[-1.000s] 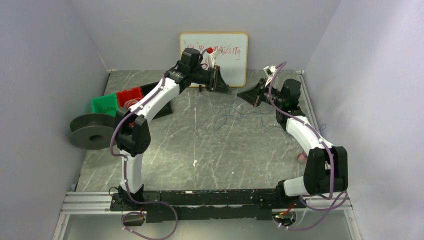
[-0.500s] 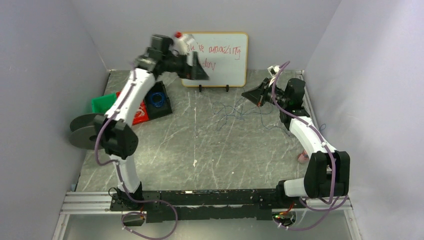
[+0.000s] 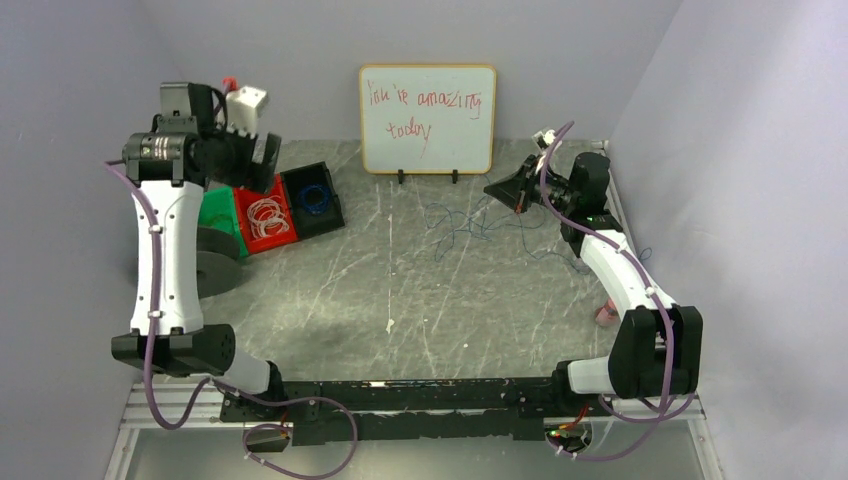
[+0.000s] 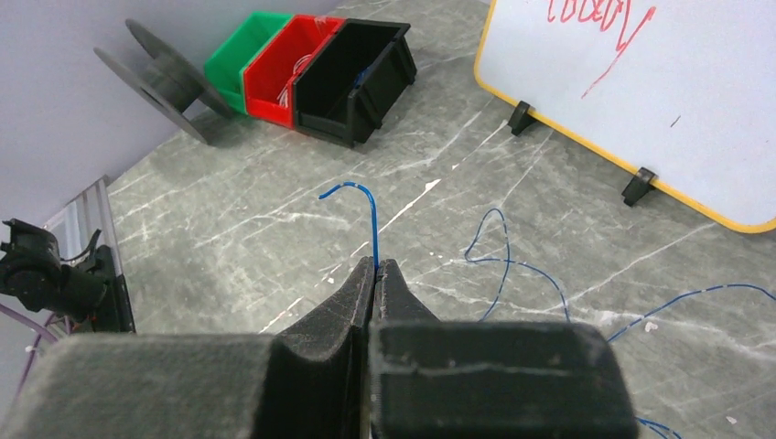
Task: Wrap the cables
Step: Pick up the cable reel from the corner of the board.
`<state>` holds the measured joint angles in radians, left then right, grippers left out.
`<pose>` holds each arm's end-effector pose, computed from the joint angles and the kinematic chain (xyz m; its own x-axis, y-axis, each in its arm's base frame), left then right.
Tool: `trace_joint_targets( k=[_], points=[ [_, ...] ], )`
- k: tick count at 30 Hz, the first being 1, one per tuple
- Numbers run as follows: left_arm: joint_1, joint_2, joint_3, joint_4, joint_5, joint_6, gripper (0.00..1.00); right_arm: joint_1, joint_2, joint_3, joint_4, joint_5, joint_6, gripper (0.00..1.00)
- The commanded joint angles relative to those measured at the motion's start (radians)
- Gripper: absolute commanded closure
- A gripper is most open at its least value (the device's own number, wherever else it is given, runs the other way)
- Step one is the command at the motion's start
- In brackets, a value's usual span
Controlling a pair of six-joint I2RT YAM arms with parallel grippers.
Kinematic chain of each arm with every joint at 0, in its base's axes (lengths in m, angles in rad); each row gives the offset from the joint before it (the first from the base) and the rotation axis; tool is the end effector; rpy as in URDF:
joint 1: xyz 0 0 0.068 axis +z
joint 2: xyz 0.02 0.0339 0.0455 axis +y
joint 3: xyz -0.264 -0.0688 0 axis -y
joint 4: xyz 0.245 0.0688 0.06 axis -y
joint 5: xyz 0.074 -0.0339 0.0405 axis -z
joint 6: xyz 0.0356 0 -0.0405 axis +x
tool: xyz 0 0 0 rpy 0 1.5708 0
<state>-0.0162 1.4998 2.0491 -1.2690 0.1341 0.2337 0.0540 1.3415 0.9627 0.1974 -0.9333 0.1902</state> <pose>0.2610 -0.0090 0.4839 -0.6142 0.2395 -0.7520 0.2660 0.9599 0.0884 0.3015 0.0449 0.3186 -0.3322 0.0947 -0.9384 -0.7725 0.5435 0.3283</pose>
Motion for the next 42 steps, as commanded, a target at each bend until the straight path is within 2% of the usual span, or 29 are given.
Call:
trace_joint_targets(
  k=[1, 6, 10, 18, 27, 33, 38, 42],
  points=[
    [0.107, -0.070, -0.152, -0.151, -0.053, 0.241, 0.06, 0.001, -0.026, 0.014, 0.015, -0.020, -0.019, 1.00],
    [0.224, -0.099, -0.248, -0.195, -0.077, 0.388, 0.06, 0.012, -0.024, 0.012, 0.010, -0.036, -0.026, 1.00],
    [0.298, -0.143, -0.331, -0.138, -0.115, 0.539, 0.06, 0.022, -0.022, 0.011, 0.009, -0.041, -0.027, 1.00],
    [0.324, -0.172, -0.523, 0.016, -0.186, 0.754, 0.06, 0.032, -0.022, 0.011, 0.003, -0.045, -0.029, 1.00],
    [0.388, -0.106, -0.571, 0.120, -0.216, 0.877, 0.09, 0.035, -0.019, 0.010, 0.000, -0.050, -0.029, 1.00],
    [0.457, -0.081, -0.539, 0.035, -0.146, 0.967, 0.13, 0.036, -0.014, 0.010, -0.001, -0.050, -0.029, 1.00],
    [0.480, -0.120, -0.619, 0.045, -0.143, 1.067, 0.13, 0.042, -0.006, 0.011, -0.001, -0.047, -0.029, 1.00],
    [0.506, -0.112, -0.669, 0.081, -0.150, 1.117, 0.19, 0.045, -0.007, 0.010, 0.000, -0.046, -0.029, 1.00]
  ],
)
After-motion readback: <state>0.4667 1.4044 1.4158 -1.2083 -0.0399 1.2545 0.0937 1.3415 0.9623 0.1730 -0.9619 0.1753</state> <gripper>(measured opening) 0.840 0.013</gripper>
